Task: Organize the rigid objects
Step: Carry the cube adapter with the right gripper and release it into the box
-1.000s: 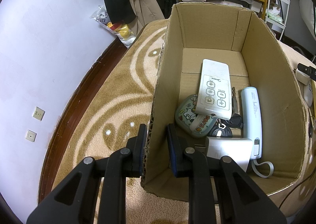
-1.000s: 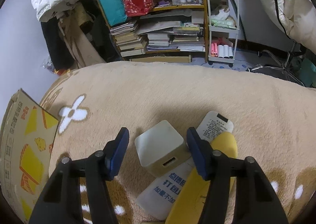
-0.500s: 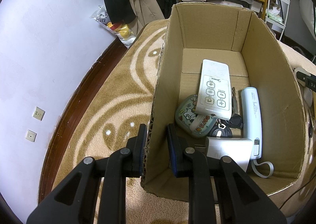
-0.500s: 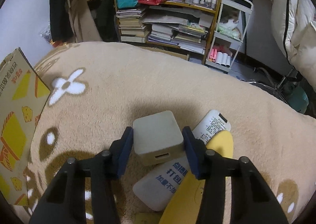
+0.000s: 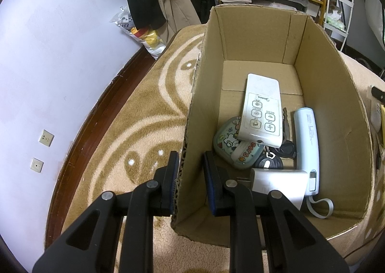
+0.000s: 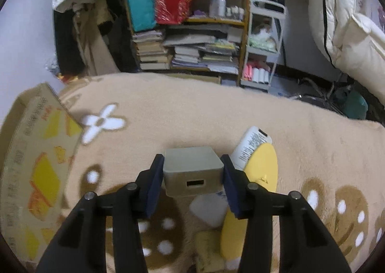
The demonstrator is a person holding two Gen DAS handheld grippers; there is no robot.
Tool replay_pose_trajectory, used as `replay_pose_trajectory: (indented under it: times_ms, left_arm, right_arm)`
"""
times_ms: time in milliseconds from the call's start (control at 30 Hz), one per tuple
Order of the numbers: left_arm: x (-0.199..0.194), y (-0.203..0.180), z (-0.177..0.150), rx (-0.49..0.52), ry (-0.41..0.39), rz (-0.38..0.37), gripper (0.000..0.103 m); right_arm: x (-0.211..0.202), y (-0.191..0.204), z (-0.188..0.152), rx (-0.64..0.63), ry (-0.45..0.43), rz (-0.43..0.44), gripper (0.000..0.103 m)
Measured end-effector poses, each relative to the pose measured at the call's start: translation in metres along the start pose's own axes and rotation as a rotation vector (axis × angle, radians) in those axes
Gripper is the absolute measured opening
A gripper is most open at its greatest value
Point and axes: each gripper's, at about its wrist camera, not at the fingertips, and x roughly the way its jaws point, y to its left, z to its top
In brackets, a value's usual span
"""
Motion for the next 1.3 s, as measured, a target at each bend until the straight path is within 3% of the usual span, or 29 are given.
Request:
replay_pose_trajectory:
  times_ms: [367,767,1067,1300]
  left_arm:
    - [0.002,0.001,0.001,0.005,0.003,0.005,0.021]
    - [0.001,-0.002,0.001,-0.002,0.002,0.006,0.021]
    - [0.001,-0.003,0.001,-0.002,0.003,0.007,0.021]
    - [0.0,-0.004,0.0,0.001,0.005,0.007,0.021]
  right_arm:
    - [-0.079,0.045,0.015,-0.031,-0.168,0.086,0.05]
    - [-0.132,0.086,0.024,-0.024,-0.286,0.223,0.05]
    - [-0.153,0.121,0.02,-0.08,-0.312,0.307,0.05]
    - [-0.146,0.148,0.007,-0.152,-0.273,0.335,0.05]
